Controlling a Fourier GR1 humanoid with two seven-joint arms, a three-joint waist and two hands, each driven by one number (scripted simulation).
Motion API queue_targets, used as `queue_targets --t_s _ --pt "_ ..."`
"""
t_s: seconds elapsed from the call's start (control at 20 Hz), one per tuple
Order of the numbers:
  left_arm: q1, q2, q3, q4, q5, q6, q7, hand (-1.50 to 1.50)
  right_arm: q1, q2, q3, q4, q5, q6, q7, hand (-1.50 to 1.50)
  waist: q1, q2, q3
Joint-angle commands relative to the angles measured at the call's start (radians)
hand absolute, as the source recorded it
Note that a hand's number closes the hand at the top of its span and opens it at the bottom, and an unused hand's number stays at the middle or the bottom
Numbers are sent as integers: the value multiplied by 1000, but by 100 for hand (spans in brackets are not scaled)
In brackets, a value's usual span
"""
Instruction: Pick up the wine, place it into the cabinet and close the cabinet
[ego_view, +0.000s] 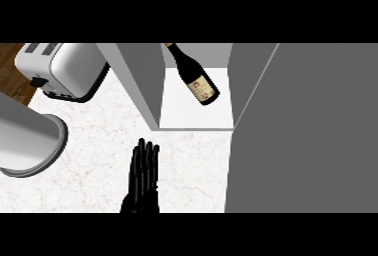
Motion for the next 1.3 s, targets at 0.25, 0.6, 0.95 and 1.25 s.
queue_targets --t_s 0.25,0.6,0.95,1.25 --pt "161 199 -46 -243 -22 -66 20 -150 120 -24 34 -122 -156 100 55 150 -3 -1 0" --pt "272 300 12 -297 -1 -164 -50 -150 106 16 140 -113 -139 89 90 150 4 0 -1" --pt "311 422 211 -382 97 -247 -33 -150 162 66 271 -114 -153 63 157 150 3 0 -1" --pt "421 495 338 -450 195 -341 -65 -150 168 39 439 -193 -99 123 176 150 9 -5 -2"
